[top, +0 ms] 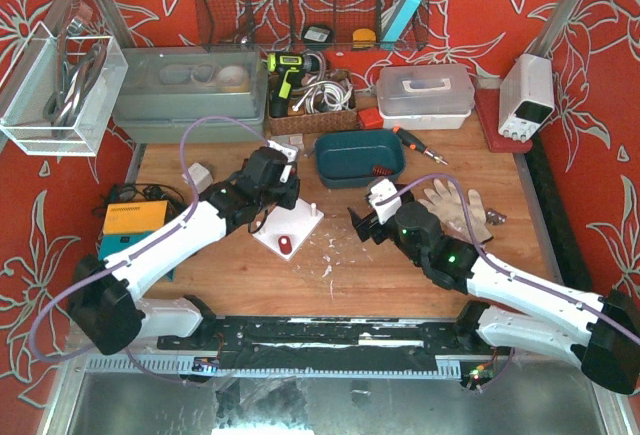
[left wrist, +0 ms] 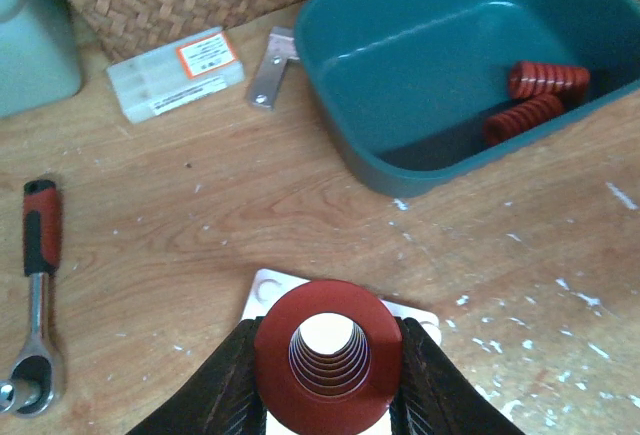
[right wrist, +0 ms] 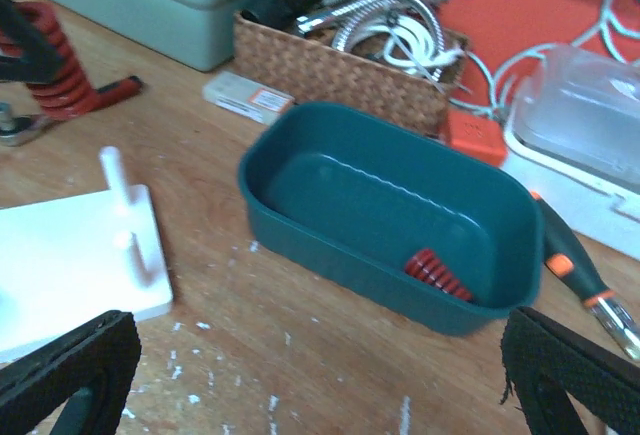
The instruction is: Install the large spring
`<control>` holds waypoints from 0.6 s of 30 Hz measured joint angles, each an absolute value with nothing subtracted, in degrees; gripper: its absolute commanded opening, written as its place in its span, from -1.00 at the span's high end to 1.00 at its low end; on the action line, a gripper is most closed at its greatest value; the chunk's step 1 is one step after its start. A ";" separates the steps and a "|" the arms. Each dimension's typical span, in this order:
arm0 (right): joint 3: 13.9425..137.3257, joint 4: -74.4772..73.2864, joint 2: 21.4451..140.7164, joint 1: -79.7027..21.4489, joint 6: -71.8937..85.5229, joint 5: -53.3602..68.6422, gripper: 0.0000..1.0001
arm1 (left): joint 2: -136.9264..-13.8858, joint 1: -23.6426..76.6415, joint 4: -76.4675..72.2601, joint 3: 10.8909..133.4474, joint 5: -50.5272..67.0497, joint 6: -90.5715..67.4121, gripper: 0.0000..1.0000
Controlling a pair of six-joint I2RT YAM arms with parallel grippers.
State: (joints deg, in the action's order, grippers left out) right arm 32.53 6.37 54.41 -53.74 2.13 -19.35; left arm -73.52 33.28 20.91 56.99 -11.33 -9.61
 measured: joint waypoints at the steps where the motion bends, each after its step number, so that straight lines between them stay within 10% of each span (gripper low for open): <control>1: 32.36 6.07 54.24 -53.15 2.76 -19.70 -0.98 | -74.24 32.84 20.91 57.19 -11.49 -9.61 1.00; 18: 28.93 3.16 47.68 -47.18 9.26 -21.45 -0.98 | -82.52 28.03 18.85 56.88 -9.08 -10.74 1.00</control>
State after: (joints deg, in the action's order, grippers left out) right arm 28.93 3.16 47.68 -47.18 9.26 -21.45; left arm -82.52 28.03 18.85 56.88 -9.08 -10.74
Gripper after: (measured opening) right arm 0.990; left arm 0.313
